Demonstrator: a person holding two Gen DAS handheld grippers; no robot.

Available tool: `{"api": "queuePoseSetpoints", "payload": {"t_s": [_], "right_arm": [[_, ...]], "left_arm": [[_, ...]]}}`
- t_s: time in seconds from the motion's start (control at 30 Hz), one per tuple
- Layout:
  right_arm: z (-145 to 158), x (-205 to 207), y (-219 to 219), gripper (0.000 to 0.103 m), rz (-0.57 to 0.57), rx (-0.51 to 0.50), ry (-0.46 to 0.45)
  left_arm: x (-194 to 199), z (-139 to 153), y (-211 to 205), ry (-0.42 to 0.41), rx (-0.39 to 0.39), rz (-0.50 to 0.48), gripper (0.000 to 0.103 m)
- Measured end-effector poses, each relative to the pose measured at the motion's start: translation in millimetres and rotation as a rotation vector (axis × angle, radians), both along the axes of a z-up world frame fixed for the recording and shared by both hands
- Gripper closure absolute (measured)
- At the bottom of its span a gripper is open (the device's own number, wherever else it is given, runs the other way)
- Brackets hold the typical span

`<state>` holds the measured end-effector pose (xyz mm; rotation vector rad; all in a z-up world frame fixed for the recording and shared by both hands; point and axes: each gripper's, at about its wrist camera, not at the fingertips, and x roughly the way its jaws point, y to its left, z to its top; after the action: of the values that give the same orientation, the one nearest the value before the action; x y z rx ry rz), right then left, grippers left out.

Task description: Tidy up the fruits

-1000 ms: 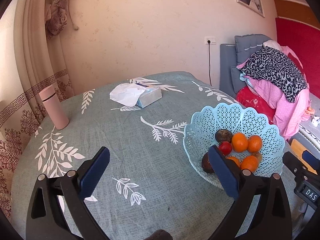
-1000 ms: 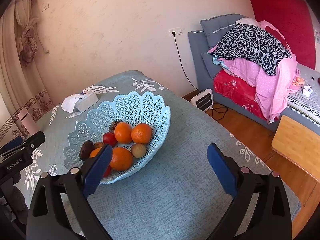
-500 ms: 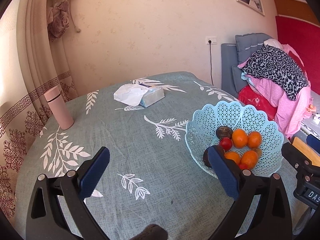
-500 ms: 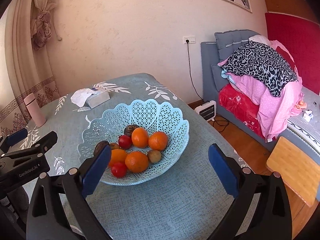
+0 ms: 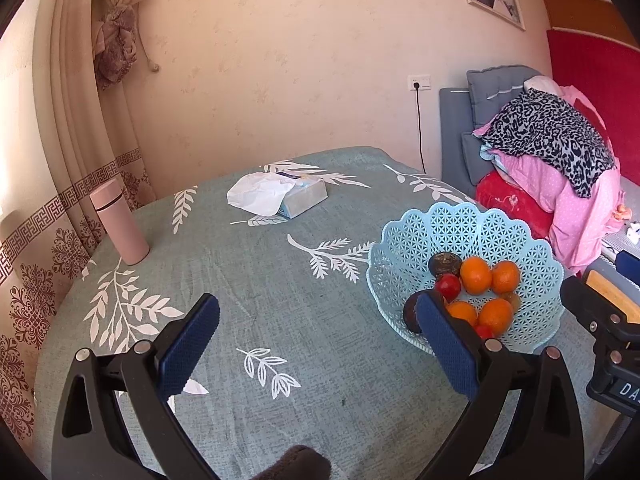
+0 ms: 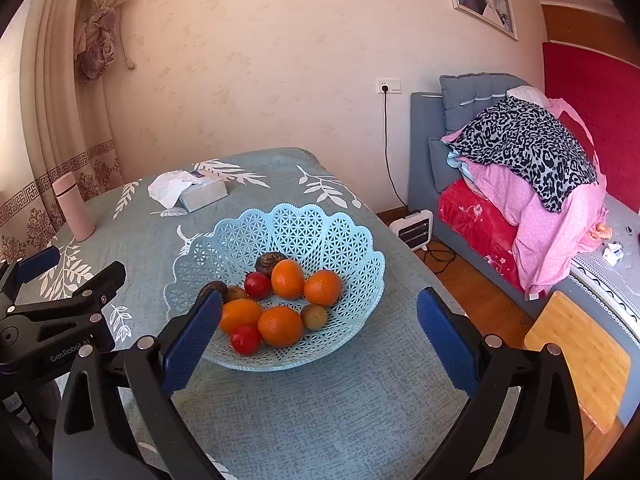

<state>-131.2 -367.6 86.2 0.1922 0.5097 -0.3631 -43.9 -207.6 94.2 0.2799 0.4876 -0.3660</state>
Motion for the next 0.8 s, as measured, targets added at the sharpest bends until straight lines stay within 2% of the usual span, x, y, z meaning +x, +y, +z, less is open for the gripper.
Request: {"api": "queuePoseSetpoints", "payload": {"t_s": [0.8], "right_arm": [[-9.3,5.5,1.8,0.004,0.014,-0.002,0.031]], "left_arm": [[-3.5,-2.3,-4.9,0.005,0.012,-0.017,0.005]]}}
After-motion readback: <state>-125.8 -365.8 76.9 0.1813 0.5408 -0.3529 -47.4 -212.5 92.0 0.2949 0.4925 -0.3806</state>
